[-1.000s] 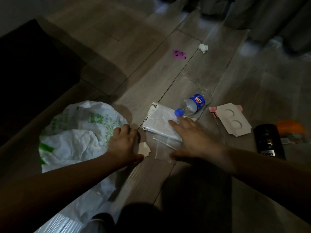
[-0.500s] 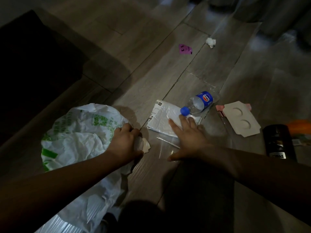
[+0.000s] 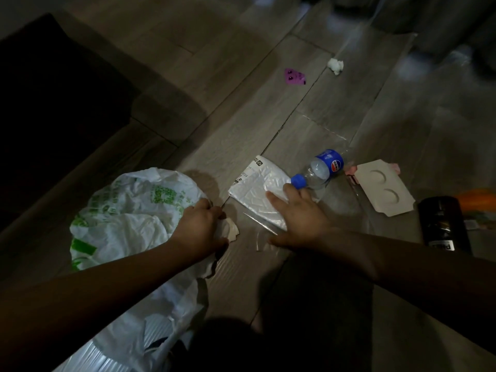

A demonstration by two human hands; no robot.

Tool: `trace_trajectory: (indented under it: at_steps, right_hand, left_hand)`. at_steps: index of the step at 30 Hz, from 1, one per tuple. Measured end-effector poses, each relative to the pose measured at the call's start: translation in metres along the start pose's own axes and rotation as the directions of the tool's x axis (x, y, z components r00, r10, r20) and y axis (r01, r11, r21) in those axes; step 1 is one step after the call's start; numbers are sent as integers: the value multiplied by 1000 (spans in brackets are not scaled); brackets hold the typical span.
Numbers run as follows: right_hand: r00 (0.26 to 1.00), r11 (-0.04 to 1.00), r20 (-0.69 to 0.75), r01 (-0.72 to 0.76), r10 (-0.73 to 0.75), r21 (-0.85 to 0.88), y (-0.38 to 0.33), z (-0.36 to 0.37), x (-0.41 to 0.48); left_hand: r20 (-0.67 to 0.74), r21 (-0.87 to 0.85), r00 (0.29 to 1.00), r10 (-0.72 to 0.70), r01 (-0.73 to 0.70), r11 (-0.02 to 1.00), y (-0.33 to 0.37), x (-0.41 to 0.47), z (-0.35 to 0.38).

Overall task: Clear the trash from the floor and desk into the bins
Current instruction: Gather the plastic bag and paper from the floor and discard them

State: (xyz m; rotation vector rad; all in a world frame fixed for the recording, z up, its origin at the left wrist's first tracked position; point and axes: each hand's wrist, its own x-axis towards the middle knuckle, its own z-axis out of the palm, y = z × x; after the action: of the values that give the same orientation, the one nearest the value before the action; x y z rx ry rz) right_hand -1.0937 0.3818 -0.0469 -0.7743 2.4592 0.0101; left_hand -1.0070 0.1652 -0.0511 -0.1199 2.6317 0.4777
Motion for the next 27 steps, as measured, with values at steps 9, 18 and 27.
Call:
trace_trajectory:
  at_steps: [9,18,27]
  right_hand:
    - [999,1000,26,-22,21,19,1,-2,-2]
    - [979,972,30,-206,204,114,-29,18,-2]
    - [983,971,-24,-175,182,164,-26,16,0]
  left_hand:
    - [-3,8,1000,-1,1,1000,1,-3,1]
    - [-3,10,1000,-10,10,1000,1,-4,0]
    - [-18,-8,1000,5,-5,1000,1,-4,-1]
